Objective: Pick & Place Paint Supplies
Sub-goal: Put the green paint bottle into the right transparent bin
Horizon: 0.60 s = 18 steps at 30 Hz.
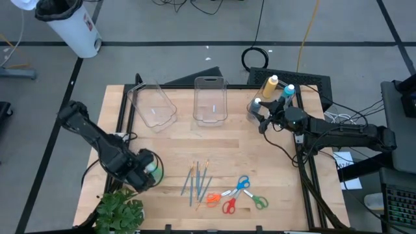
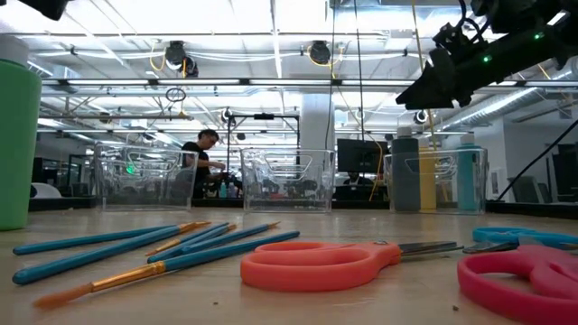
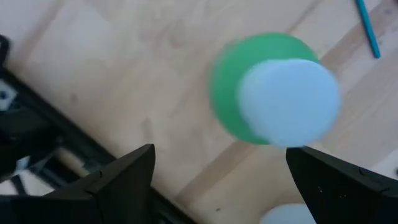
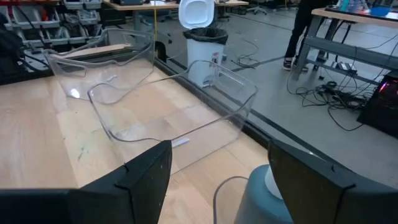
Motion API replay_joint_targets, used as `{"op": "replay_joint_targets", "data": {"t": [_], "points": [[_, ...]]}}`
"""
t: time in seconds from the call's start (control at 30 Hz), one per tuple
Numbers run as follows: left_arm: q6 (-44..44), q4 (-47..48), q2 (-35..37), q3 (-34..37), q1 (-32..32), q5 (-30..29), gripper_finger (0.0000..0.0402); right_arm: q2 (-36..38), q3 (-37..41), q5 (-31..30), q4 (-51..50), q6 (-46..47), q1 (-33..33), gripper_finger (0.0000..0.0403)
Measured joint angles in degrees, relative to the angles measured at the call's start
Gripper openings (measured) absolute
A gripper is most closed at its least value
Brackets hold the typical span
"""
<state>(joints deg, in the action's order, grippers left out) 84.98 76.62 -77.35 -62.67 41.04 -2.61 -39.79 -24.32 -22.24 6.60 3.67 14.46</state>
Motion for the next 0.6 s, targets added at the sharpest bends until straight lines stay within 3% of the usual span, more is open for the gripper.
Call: {"op": "replay_joint_targets", "data": {"t": [0.13, 0.37, 0.6], "points": [[-2.5, -4.0, -3.2, 0.0, 0.1, -1.8, 0.0365, 0.0, 0.0, 0.0, 0.0, -0.1, 0.0, 0.0256], [-6.5, -7.9, -8.6, 0.0, 0.0, -12.0, 0.0365, 0.0, 0.0, 0.0, 0.0, 0.1, 0.0, 0.0254], [-9.1, -7.8, -11.5, 0.1, -1.4, -8.5, 0.0363, 0.0, 0.0, 0.0, 0.0, 0.1, 0.0, 0.0254]]}}
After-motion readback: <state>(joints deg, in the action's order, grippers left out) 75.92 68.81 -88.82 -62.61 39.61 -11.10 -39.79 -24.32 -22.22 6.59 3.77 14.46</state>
